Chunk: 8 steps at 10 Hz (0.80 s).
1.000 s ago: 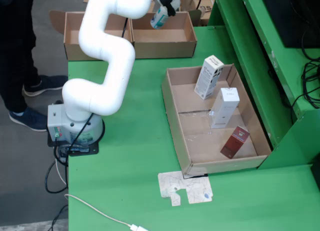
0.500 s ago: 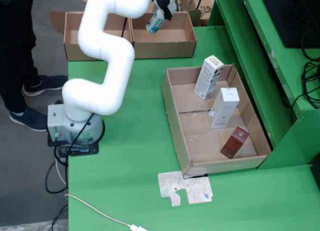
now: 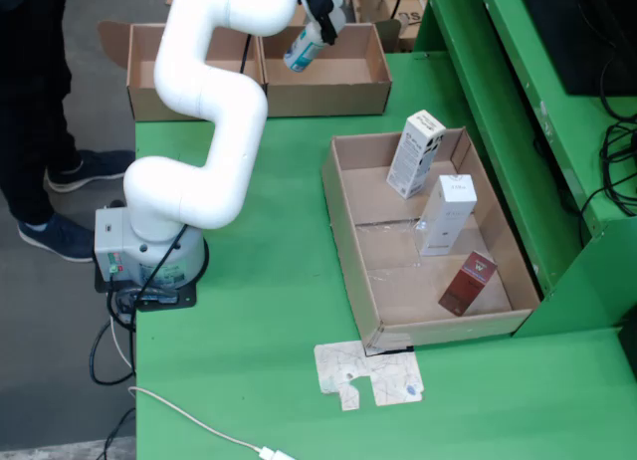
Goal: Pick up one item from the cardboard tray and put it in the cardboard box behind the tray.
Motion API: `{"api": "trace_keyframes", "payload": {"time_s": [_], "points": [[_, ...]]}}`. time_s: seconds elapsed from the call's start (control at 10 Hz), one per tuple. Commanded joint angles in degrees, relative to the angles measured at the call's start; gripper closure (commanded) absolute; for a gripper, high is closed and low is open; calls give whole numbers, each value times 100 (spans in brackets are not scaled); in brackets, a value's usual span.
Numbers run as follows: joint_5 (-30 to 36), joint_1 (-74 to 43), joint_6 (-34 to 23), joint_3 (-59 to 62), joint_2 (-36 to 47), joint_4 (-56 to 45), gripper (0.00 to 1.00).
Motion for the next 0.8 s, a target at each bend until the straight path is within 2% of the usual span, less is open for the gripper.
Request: {"api": "trace_keyframes", "payload": {"time_s": [0.0,0.4,0.7], "points": [[-240,100,-31,158,-31,477,100],[-527,256,-47,158,-197,687,100],[-563,353,58,158,-83,336,100]]}}
